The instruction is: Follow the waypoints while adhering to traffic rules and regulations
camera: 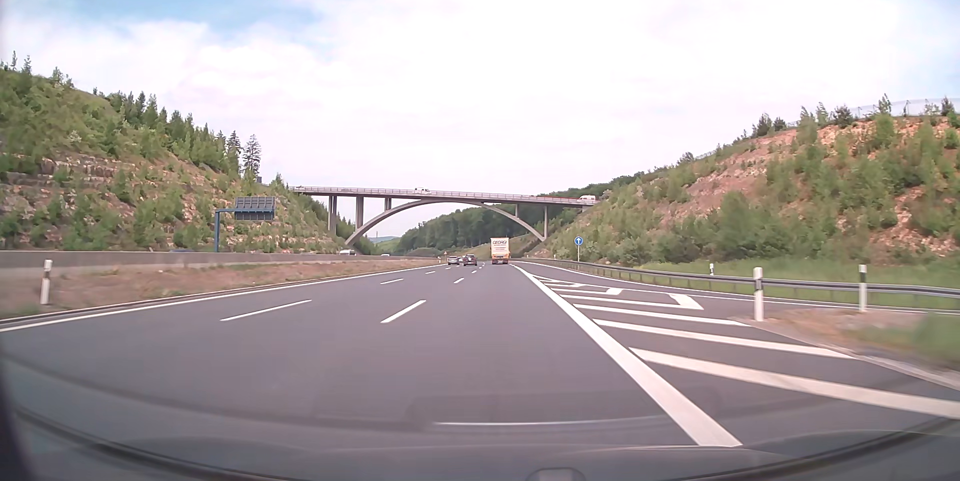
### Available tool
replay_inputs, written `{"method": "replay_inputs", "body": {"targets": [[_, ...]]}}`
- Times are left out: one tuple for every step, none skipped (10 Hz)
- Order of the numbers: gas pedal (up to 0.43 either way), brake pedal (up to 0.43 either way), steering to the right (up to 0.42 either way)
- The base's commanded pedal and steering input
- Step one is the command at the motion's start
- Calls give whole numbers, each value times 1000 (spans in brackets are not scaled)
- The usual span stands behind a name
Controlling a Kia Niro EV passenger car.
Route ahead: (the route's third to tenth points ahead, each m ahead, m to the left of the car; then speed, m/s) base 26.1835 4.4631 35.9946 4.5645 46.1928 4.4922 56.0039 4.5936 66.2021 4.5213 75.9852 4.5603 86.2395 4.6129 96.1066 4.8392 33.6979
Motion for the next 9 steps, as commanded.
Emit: {"method": "replay_inputs", "body": {"targets": [[209,0,-2],[209,0,-2],[209,0,-2],[209,0,-2],[209,0,-2],[209,0,-2],[209,0,-2],[209,0,-2],[209,0,-2]]}}
